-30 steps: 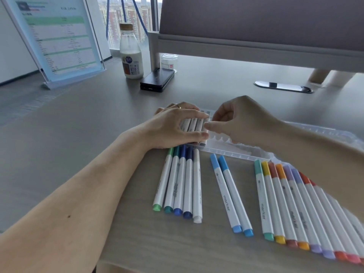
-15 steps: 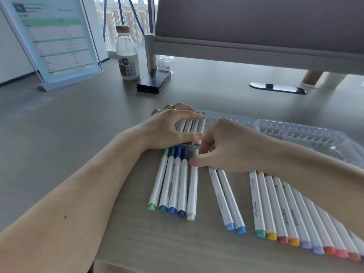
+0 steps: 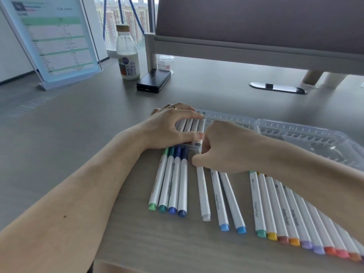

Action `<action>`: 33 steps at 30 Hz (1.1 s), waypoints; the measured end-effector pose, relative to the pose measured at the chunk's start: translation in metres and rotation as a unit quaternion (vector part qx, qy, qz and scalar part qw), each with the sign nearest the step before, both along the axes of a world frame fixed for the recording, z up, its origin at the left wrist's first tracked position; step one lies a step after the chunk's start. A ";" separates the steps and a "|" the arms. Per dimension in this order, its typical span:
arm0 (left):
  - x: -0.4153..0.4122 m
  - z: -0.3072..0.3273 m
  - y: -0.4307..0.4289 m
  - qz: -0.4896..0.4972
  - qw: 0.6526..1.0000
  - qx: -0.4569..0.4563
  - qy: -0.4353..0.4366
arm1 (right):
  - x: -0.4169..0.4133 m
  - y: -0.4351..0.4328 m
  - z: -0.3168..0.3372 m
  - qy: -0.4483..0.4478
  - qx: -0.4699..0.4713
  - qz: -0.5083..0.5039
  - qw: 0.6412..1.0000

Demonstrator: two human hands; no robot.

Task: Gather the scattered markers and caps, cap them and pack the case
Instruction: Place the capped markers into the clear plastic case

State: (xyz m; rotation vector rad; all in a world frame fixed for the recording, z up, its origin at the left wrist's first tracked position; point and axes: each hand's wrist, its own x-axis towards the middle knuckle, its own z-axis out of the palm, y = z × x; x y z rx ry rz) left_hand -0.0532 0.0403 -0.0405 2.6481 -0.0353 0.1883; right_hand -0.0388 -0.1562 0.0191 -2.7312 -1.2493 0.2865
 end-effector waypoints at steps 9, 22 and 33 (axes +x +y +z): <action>-0.002 0.002 0.000 0.002 1.000 -0.010 -0.001 | 0.029 -0.012 0.018 0.244 0.154 -0.095 0.953; -0.003 0.000 -0.001 0.001 1.000 -0.001 0.002 | 0.079 -0.009 0.007 0.334 0.258 -0.200 0.884; -0.007 0.008 -0.008 0.013 1.000 -0.027 0.006 | 0.070 0.015 0.000 0.168 0.165 -0.213 0.948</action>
